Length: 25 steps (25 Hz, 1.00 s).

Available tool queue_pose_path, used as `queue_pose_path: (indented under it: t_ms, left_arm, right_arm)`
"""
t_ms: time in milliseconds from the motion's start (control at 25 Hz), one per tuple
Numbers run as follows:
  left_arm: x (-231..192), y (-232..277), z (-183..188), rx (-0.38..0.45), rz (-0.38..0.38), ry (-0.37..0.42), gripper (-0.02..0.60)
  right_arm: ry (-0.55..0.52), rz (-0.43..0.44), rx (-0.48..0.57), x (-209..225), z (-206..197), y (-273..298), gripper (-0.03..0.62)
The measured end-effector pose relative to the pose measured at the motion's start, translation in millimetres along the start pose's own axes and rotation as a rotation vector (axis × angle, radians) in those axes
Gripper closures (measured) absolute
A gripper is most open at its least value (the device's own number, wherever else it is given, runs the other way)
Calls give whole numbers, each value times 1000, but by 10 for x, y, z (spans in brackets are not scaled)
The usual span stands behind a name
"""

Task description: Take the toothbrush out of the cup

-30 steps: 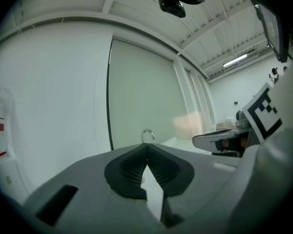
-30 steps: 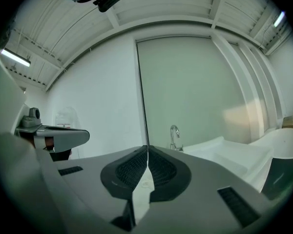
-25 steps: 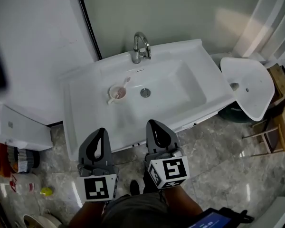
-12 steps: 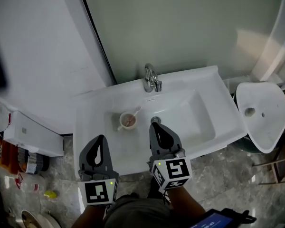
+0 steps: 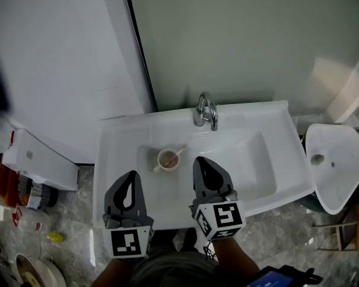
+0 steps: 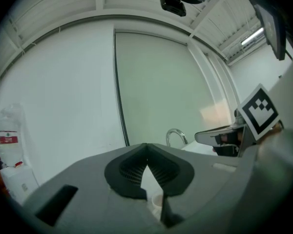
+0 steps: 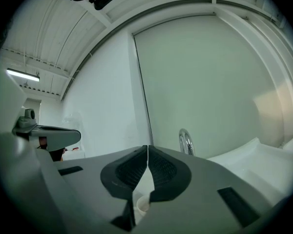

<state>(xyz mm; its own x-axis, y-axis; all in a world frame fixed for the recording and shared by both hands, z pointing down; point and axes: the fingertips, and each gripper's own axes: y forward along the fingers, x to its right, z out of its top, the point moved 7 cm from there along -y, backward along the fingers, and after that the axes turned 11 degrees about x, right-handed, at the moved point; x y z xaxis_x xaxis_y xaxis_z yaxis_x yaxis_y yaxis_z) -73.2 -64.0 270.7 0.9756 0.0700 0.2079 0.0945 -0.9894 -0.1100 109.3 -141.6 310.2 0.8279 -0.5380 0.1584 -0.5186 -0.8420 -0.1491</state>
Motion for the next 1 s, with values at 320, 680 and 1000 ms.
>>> queue_pose_path:
  t_ms: [320, 680, 1000]
  left_arm:
    - [-194, 424, -359, -40, -36, -14, 571]
    - [-301, 857, -834, -99, -103, -57, 571]
    - [-324, 1131, -1378, -216, -166, -89, 571]
  right_arm:
    - [17, -10, -102, 40, -403, 454, 579]
    - [76, -48, -258, 151, -1092, 748, 579]
    - [167, -90, -374, 289, -1745, 936, 577]
